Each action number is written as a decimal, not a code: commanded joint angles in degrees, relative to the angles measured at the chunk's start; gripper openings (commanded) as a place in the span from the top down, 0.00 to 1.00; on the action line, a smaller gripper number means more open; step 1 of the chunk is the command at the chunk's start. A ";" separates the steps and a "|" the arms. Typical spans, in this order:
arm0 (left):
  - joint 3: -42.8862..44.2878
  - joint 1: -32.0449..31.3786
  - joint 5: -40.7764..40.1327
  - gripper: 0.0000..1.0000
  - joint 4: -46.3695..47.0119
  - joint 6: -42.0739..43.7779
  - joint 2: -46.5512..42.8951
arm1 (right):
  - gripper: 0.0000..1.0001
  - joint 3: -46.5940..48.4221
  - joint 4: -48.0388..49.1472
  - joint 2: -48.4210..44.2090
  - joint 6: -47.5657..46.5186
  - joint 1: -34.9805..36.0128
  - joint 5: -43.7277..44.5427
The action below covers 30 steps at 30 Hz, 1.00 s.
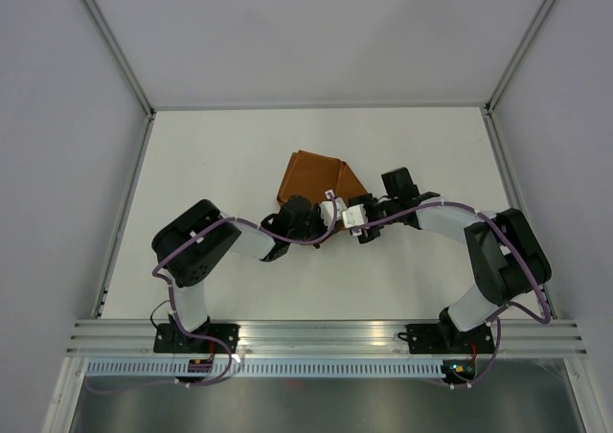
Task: Fold the napkin, place the utensils inside, and roll it up
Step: Roll the napkin with the utensil
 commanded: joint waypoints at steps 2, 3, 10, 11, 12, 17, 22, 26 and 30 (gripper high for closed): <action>-2.58 -0.10 2.53 0.98 -7.61 -0.76 0.45 | 0.27 -1.94 -2.55 0.87 -2.64 -2.55 2.12; -2.49 -0.10 2.54 0.98 -7.61 -0.85 0.45 | 0.27 -2.20 -2.11 0.96 -2.82 -2.64 2.12; -2.58 0.08 2.71 0.98 -7.53 -0.85 0.62 | 0.27 -1.85 -1.58 3.15 -5.27 -2.55 2.20; -2.58 0.08 2.80 0.98 -7.44 -0.85 0.53 | 0.27 -2.03 -1.41 3.59 -5.71 -2.73 2.38; -2.67 0.08 2.71 0.98 -7.26 -0.85 0.62 | 0.27 -2.46 -1.23 3.77 -5.98 -2.82 2.38; -2.75 0.34 2.89 0.98 -7.09 -1.02 0.53 | 0.28 -1.94 -1.49 5.00 -6.51 -2.91 1.94; -2.58 0.61 3.15 0.98 -7.17 -1.20 0.53 | 0.29 -2.82 -0.62 5.27 -7.12 -2.99 2.64; -2.58 0.69 3.33 0.98 -7.52 -1.11 0.45 | 0.32 -2.21 -1.49 5.27 -7.21 -2.99 2.47; -2.40 0.69 3.33 0.98 -7.44 -0.94 0.09 | 0.39 -1.94 -3.68 5.27 -8.26 -2.82 2.82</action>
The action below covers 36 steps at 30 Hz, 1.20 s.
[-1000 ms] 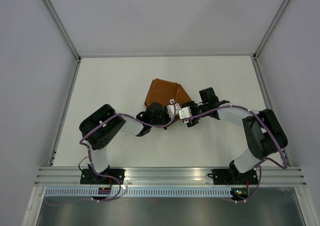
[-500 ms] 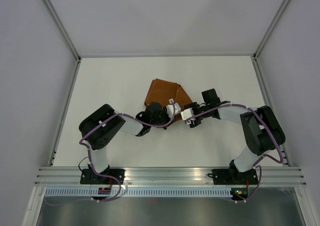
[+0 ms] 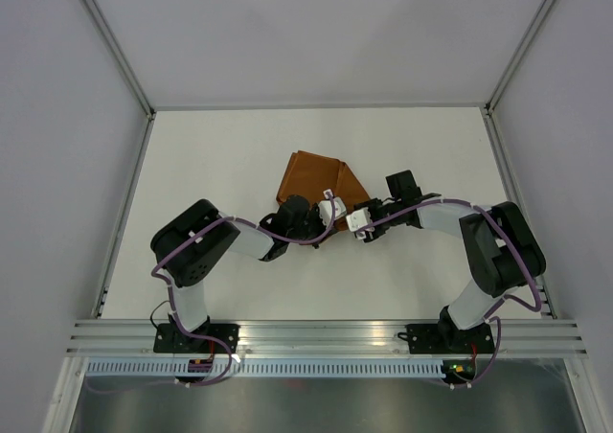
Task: Fold the napkin, place the utensils inside, and roll it up
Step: Roll the napkin with the utensil
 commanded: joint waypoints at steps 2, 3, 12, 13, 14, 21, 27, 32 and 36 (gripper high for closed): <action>-2.34 0.17 2.02 0.98 -7.07 -0.59 -0.41 | 0.49 -0.59 -5.46 2.45 -2.65 -0.11 2.95; -2.34 0.26 2.10 0.98 -6.98 -0.59 -0.41 | 0.51 -0.58 -5.47 2.62 -2.65 -0.02 3.22; -3.04 0.43 2.10 0.82 -5.48 -0.94 -2.08 | 0.69 2.14 -10.11 4.56 -1.51 -0.11 4.71; -3.04 0.52 1.93 0.77 -5.40 -0.94 -2.26 | 0.70 2.75 -11.26 4.65 -1.60 -0.11 4.89; -3.04 0.43 1.84 0.76 -5.31 -0.94 -2.69 | 0.71 4.06 -12.49 4.82 -1.77 -0.11 4.98; -6.46 0.52 -2.37 0.59 1.01 -1.90 -6.38 | 0.75 11.54 -26.28 8.16 -2.21 -0.11 5.24; -7.35 0.52 -6.07 0.54 3.83 -1.91 -11.39 | 0.76 18.48 -36.81 12.81 -2.56 0.24 6.64; -8.05 0.52 -8.97 0.53 6.20 -1.11 -15.52 | 0.77 27.26 -48.24 18.26 -2.92 1.03 8.14; -9.89 0.43 -10.20 0.53 7.70 -0.41 -18.78 | 0.77 34.47 -55.72 24.32 -1.78 1.47 8.93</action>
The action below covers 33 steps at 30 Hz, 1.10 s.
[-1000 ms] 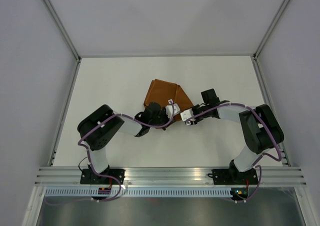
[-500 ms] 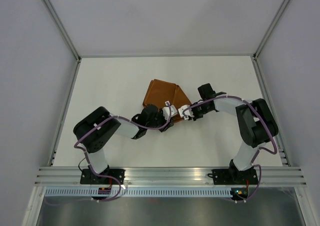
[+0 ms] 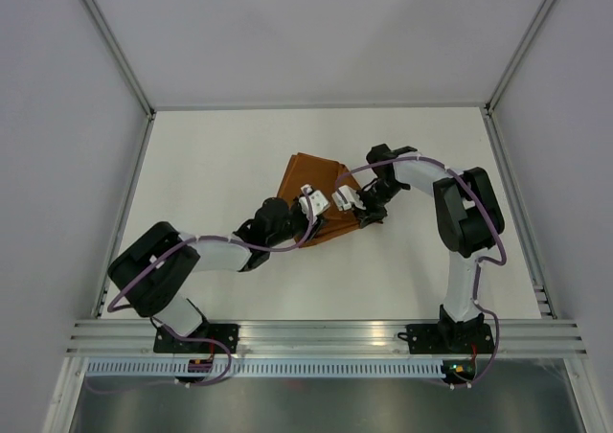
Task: Fold the napkin, place the utensils inside, and roll it up
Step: Roll the napkin with the utensil
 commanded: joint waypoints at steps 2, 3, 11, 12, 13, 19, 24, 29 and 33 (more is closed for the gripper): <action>-3.27 -0.44 -2.53 0.53 5.91 0.00 -4.56 | 0.77 6.10 -15.00 7.72 1.46 0.69 3.97; -3.89 -0.79 -2.97 0.52 7.05 0.27 -5.00 | 0.77 7.15 -15.71 8.43 2.16 1.04 4.32; -4.69 -10.98 -13.25 0.51 7.76 8.43 -2.90 | 0.78 14.89 -19.58 15.63 9.72 3.59 7.22; -4.69 -12.03 -15.52 0.51 8.37 10.36 -1.32 | 0.78 15.86 -20.19 16.43 10.16 3.94 7.14; -4.60 -13.78 -16.59 0.51 9.68 11.16 -0.44 | 0.78 17.87 -20.90 17.31 10.69 4.03 7.22; -2.14 -17.49 -19.49 0.48 10.65 17.58 6.24 | 0.78 25.78 -26.69 25.39 15.17 5.08 8.10; -3.20 -18.28 -22.75 0.44 16.98 22.41 9.23 | 0.79 30.27 -29.16 28.91 17.37 5.61 8.54; -1.71 -19.42 -24.68 0.41 17.61 28.11 13.01 | 0.80 32.04 -29.78 31.20 18.87 5.79 8.28; -0.30 -20.30 -24.51 0.40 15.33 31.90 15.21 | 0.82 32.74 -29.78 31.99 19.48 5.79 8.19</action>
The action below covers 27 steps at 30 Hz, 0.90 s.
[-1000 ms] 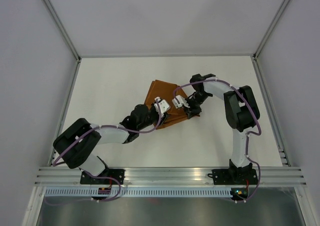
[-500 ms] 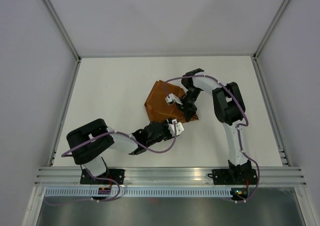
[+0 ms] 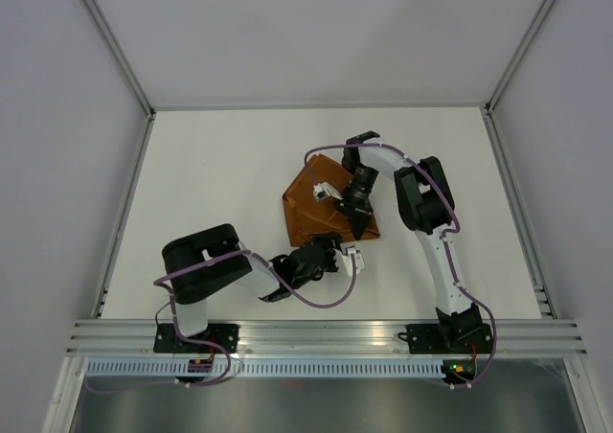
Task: Fold the napkin, place the utensils inside, and roll it up
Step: Roll the napkin with the utensil
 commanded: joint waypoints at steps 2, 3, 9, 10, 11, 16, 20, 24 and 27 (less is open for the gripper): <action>2.22 -0.83 -1.25 0.39 1.55 7.39 1.56 | 0.82 -0.76 6.26 6.66 -1.45 0.87 6.77; 2.31 -0.74 -1.51 0.39 1.90 7.91 1.90 | 0.82 -0.85 6.26 6.84 -1.54 0.87 6.77; 3.27 -0.13 -2.48 0.38 0.32 9.33 4.01 | 0.82 -0.85 6.26 7.37 -1.63 0.78 6.59; 3.19 -0.04 -1.70 0.38 -0.73 8.89 4.10 | 0.82 -0.85 6.26 7.37 -1.72 0.69 6.51; 3.27 0.05 -1.08 0.39 -1.52 8.62 3.84 | 0.82 -0.77 6.26 7.37 -1.63 0.69 6.42; 4.06 1.80 4.00 0.45 -8.02 5.20 2.61 | 0.82 -0.68 6.26 7.63 -1.72 0.43 6.77; 5.64 3.21 7.62 0.64 -15.13 2.30 1.82 | 0.82 -0.59 6.26 7.72 -1.72 0.25 6.68; 6.87 4.44 9.55 0.75 -18.40 0.19 1.82 | 0.82 -0.50 6.26 7.72 -1.72 0.25 6.59; 8.36 5.32 12.36 0.83 -22.16 -1.66 1.91 | 0.82 -0.50 6.26 7.54 -1.89 0.34 6.50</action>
